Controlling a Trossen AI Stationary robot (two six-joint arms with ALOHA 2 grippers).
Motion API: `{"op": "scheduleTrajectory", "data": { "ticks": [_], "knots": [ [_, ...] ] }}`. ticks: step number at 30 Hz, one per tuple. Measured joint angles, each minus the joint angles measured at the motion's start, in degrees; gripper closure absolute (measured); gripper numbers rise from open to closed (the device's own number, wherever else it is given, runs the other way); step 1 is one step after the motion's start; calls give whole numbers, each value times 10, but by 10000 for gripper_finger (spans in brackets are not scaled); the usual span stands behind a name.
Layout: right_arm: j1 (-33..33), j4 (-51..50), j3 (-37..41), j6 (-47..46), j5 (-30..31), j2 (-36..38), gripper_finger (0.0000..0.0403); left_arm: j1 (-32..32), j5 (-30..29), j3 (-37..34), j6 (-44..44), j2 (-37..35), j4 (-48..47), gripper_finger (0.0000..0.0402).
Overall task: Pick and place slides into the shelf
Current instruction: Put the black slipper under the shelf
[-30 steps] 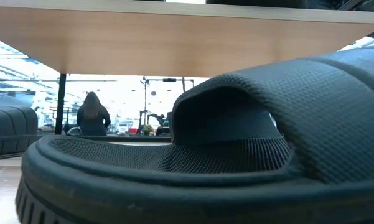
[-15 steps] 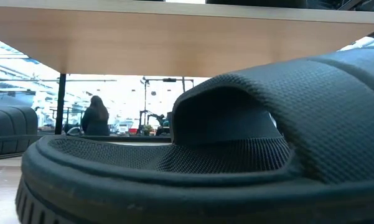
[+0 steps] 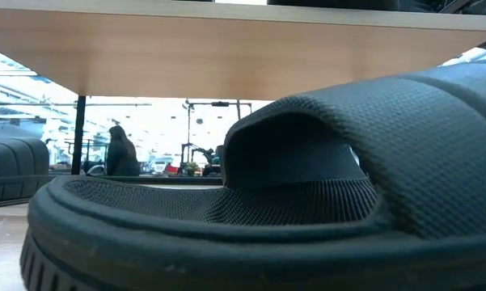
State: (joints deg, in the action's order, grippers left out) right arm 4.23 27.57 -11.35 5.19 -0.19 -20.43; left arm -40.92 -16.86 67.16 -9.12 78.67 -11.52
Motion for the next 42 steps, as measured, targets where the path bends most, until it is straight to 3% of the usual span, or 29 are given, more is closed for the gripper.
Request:
{"op": "scheduleTrajectory", "data": {
  "ticks": [4, 14, 20, 26, 33, 42],
  "knots": [
    [0, -4, 0, 1, 0, 0, 403, -8, 11, 36, -16, 55, -3, 366],
    [0, -13, 0, 1, 1, 0, 403, -8, 18, 37, -88, 164, 64, 366],
    [0, -17, 0, 0, 1, -2, 403, 2, 18, 37, -69, 213, 87, 366],
    [0, -26, 0, 1, 1, -2, 403, 1, 13, 37, -36, 246, 89, 366],
    [0, -30, 0, 4, 1, -2, 403, -5, -60, 37, -69, 261, 91, 366],
    [0, -40, 0, 0, 1, -2, 403, -24, -38, 46, -59, 262, 109, 366]
  ]
}}
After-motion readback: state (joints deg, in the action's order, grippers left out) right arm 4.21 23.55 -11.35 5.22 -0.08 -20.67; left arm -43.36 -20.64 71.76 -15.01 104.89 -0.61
